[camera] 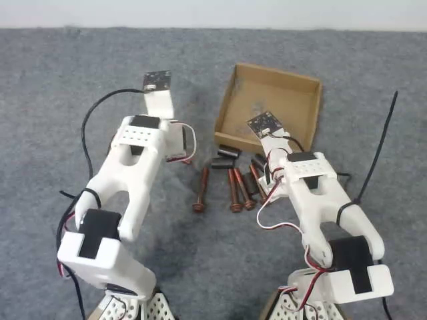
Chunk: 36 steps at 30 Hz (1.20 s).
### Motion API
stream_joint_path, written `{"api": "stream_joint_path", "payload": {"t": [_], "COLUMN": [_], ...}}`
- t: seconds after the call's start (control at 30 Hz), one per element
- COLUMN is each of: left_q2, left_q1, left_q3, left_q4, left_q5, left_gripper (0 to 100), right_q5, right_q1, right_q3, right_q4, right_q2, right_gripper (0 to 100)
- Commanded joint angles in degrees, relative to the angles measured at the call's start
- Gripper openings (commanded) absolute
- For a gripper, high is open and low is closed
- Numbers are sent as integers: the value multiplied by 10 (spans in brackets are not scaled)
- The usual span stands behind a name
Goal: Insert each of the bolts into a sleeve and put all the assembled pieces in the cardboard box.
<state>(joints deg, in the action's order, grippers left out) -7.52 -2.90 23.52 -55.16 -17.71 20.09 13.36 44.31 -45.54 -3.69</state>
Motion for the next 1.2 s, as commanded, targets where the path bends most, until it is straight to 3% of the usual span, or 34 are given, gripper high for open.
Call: {"api": "stream_joint_path", "payload": {"t": [0.0, 0.17, 0.4, 0.47, 0.57, 0.7, 0.9, 1.07, 1.17], "left_q2": [111, 181, 214, 212, 212, 211, 210, 175, 108], "left_q1": [-9, -5, -4, 9, 39, 54, 47, 41, 53], "left_q3": [33, 149, 252, 271, 289, 290, 287, 269, 214], "left_q4": [13, 119, 254, 304, 357, 360, 333, 329, 286], "left_q5": [-8, -43, -330, -369, -376, -379, -424, -428, -428], "left_gripper": [10, 10, 10, 10, 12, 33, 216, 179, 151], "right_q5": [11, 11, 11, 11, 11, 11, 11, 11, 11], "right_q1": [-8, -7, -7, -7, -7, -7, -7, -7, -7], "right_q3": [-27, -27, -27, -27, -27, -27, -27, -27, -27], "right_q4": [-3, -2, -4, -5, -5, -5, -5, -5, -4], "right_q2": [-5, -5, -5, -5, -5, -4, -4, -4, -4], "right_gripper": [6, 6, 6, 6, 6, 6, 6, 6, 6]}}
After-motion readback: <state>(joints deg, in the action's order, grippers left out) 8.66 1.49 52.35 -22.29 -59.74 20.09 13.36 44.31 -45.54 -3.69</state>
